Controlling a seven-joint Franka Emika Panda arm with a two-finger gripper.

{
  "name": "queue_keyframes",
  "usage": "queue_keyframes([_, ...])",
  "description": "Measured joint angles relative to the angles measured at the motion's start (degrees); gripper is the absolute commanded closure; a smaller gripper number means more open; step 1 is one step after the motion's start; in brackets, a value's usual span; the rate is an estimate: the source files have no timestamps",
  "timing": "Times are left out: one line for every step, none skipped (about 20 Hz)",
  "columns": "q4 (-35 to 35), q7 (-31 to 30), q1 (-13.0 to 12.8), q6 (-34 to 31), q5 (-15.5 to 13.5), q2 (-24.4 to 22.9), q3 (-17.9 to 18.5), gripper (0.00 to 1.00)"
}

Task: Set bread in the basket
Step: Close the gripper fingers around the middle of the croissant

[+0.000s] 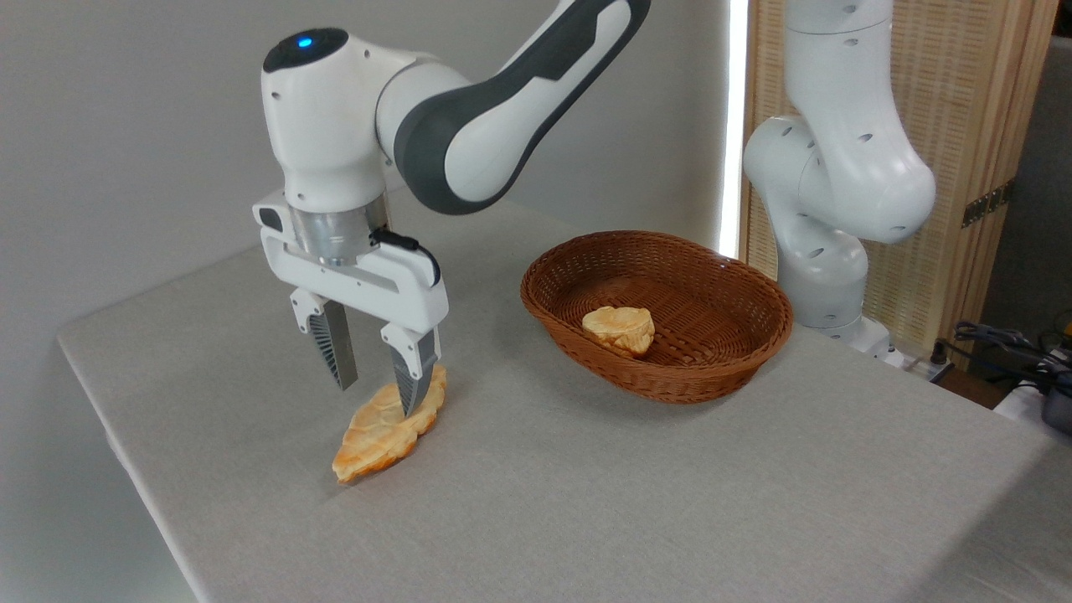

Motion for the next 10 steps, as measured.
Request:
queue_keyframes([0.0,0.0,0.0,0.3,0.9,0.5,0.0,0.0])
queue_keyframes([0.0,0.0,0.0,0.4,2.1,0.8,0.0,0.0])
queue_keyframes([0.0,0.0,0.0,0.4,3.2,1.0,0.0,0.0])
queue_keyframes([0.0,0.0,0.0,0.4,4.1,1.2,0.0,0.0])
queue_keyframes([0.0,0.0,0.0,0.4,4.9,1.4,0.0,0.0])
queue_keyframes([0.0,0.0,0.0,0.4,5.7,1.5,0.0,0.0])
queue_keyframes([0.0,0.3,0.0,0.3,6.4,1.6,0.0,0.0])
queue_keyframes([-0.1,1.0,0.0,0.3,6.9,1.6,0.0,0.0])
queue_keyframes([-0.1,1.9,0.0,0.2,7.1,1.7,0.0,0.0])
queue_keyframes([-0.1,3.0,0.1,-0.1,7.1,1.7,0.1,0.0])
